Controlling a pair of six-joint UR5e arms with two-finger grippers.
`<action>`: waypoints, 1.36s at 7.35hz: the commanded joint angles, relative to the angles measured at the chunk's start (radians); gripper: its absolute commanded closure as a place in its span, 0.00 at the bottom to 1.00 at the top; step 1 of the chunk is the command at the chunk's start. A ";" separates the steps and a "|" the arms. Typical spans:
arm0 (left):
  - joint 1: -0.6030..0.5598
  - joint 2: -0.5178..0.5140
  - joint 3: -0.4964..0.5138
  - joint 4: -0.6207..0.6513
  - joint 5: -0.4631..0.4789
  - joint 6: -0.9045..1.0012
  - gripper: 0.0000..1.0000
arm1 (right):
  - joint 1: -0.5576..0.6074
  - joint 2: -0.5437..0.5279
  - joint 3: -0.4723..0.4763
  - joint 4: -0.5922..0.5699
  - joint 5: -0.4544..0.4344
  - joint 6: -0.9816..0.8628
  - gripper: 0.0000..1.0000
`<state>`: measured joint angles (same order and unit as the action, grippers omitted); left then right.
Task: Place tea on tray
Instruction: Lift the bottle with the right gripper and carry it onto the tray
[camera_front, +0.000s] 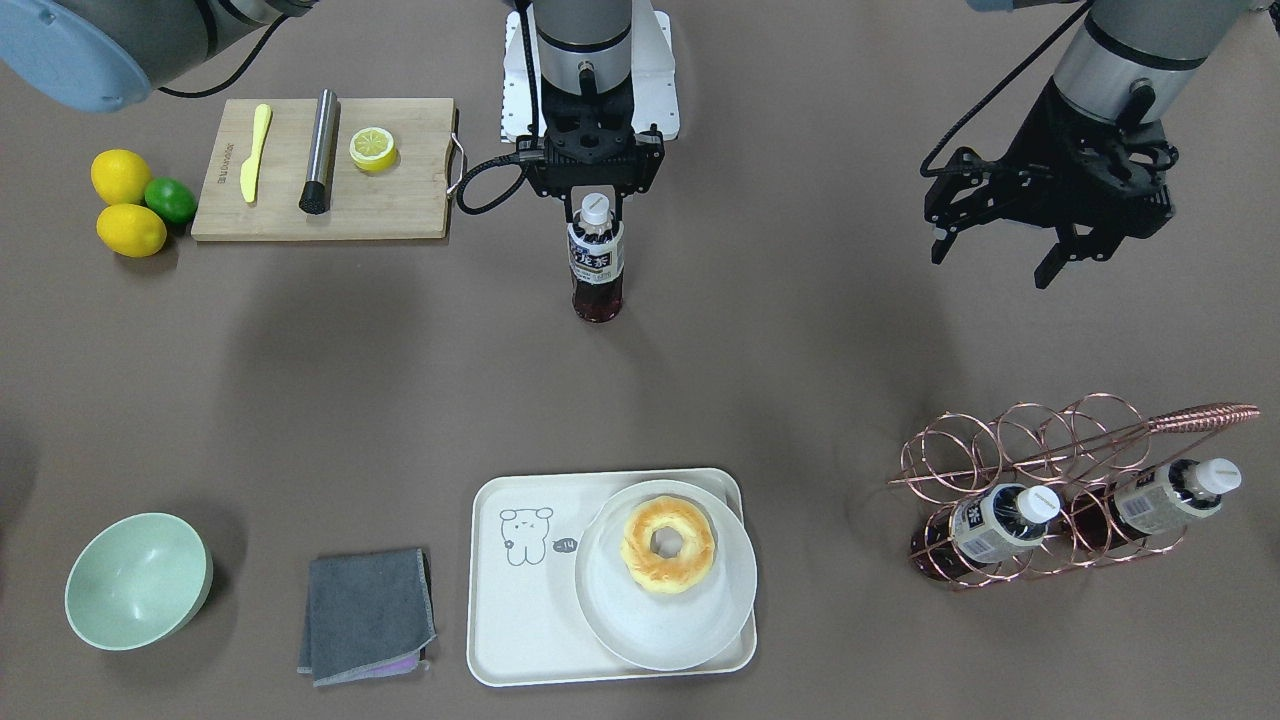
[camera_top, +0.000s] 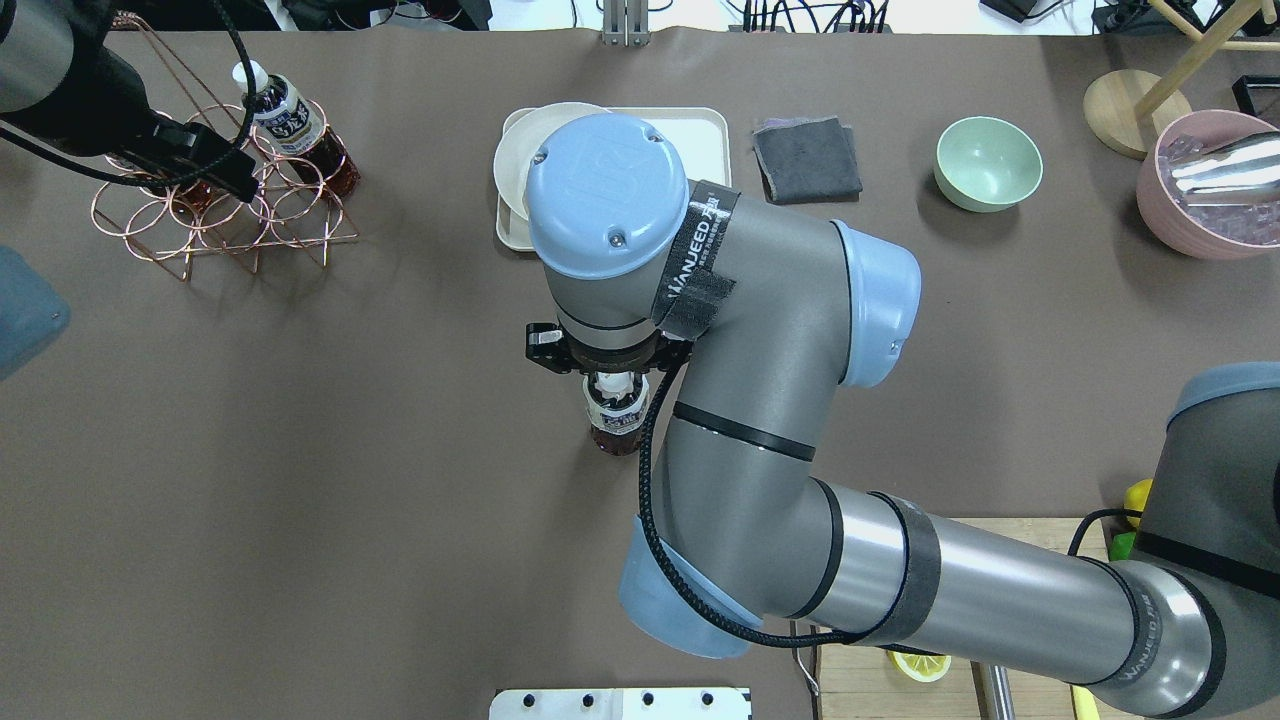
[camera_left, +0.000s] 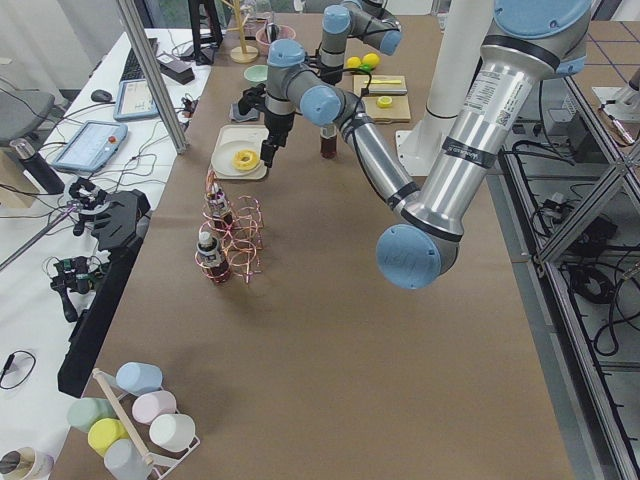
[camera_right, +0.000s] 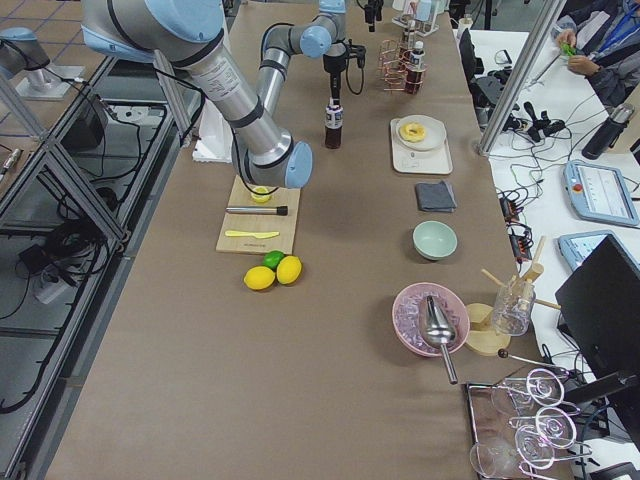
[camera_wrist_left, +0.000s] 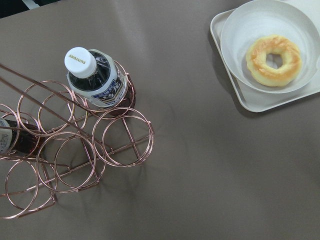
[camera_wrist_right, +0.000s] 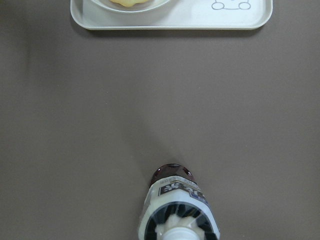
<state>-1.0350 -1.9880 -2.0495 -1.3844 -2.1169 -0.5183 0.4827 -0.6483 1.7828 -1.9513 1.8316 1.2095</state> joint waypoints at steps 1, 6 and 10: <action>0.000 -0.003 0.002 -0.001 -0.002 -0.029 0.02 | 0.000 0.003 0.001 -0.001 0.000 0.001 1.00; -0.002 -0.011 0.002 -0.002 -0.005 -0.039 0.03 | 0.348 0.166 -0.325 0.006 0.176 -0.267 1.00; -0.002 -0.017 0.002 -0.021 -0.002 -0.072 0.03 | 0.467 0.282 -0.813 0.336 0.222 -0.343 1.00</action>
<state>-1.0360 -2.0023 -2.0490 -1.4015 -2.1193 -0.5874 0.9294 -0.3852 1.1024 -1.7072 2.0466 0.8912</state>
